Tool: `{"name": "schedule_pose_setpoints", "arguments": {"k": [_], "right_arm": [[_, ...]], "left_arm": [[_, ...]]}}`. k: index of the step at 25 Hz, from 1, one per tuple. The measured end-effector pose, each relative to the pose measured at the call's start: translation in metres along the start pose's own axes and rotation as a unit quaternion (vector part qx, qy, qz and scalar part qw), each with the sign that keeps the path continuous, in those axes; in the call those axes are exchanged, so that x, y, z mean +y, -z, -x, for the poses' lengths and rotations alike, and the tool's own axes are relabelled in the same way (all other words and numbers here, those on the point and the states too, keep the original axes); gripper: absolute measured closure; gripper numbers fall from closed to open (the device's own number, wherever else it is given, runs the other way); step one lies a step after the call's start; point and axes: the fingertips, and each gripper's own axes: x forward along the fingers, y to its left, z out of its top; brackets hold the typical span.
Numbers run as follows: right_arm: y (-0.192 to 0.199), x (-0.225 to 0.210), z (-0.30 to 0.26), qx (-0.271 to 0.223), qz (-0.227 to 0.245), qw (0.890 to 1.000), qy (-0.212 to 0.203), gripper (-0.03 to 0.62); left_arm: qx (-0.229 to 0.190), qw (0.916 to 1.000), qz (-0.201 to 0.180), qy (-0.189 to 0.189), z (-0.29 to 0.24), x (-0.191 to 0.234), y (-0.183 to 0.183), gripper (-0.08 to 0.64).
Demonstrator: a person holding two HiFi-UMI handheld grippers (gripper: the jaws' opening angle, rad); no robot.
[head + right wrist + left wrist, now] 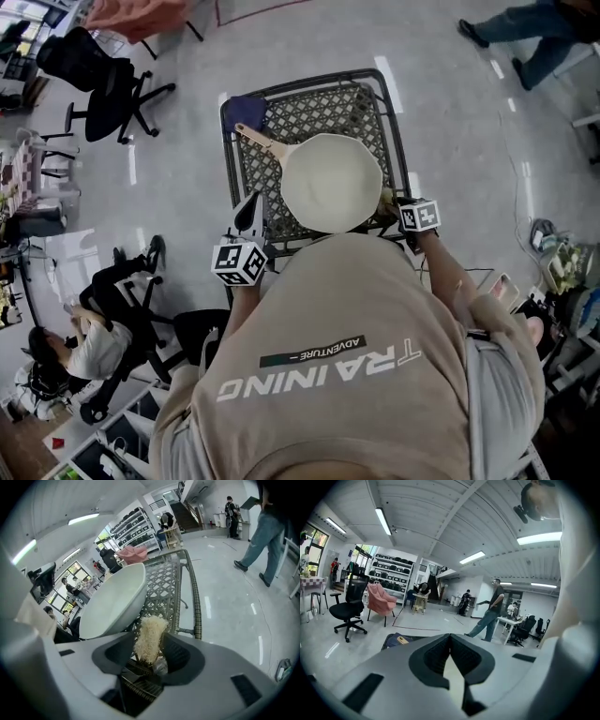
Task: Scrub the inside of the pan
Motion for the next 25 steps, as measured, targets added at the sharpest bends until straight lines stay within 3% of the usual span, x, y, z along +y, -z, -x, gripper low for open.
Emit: {"name": "schedule_pose_setpoints", "arguments": {"k": [4, 8, 11, 16, 21, 25], "right_arm": [[-0.027, 0.016, 0.031, -0.056, 0.031, 0.998, -0.019, 0.387], [-0.09, 0.065, 0.087, -0.158, 0.114, 0.979, -0.051, 0.51], [-0.144, 0.128, 0.117, -0.24, 0.165, 0.95, -0.111, 0.562], [-0.248, 0.212, 0.157, -0.365, 0.191, 0.89, -0.194, 0.575], [-0.299, 0.274, 0.201, -0.416, 0.277, 0.843, -0.201, 0.575], [-0.317, 0.297, 0.218, -0.429, 0.315, 0.823, -0.199, 0.575]], "left_arm": [[-0.013, 0.9999, 0.007, 0.007, -0.01, 0.01, 0.001, 0.541], [-0.021, 0.9996, -0.006, 0.019, -0.016, 0.011, -0.008, 0.541], [-0.019, 0.999, -0.025, 0.031, -0.021, 0.012, -0.02, 0.541], [-0.051, 0.9971, -0.035, 0.043, -0.033, 0.017, -0.05, 0.541], [-0.103, 0.9902, -0.054, 0.077, -0.035, -0.002, -0.099, 0.541], [-0.13, 0.9851, -0.068, 0.09, -0.037, -0.016, -0.128, 0.541]]}}
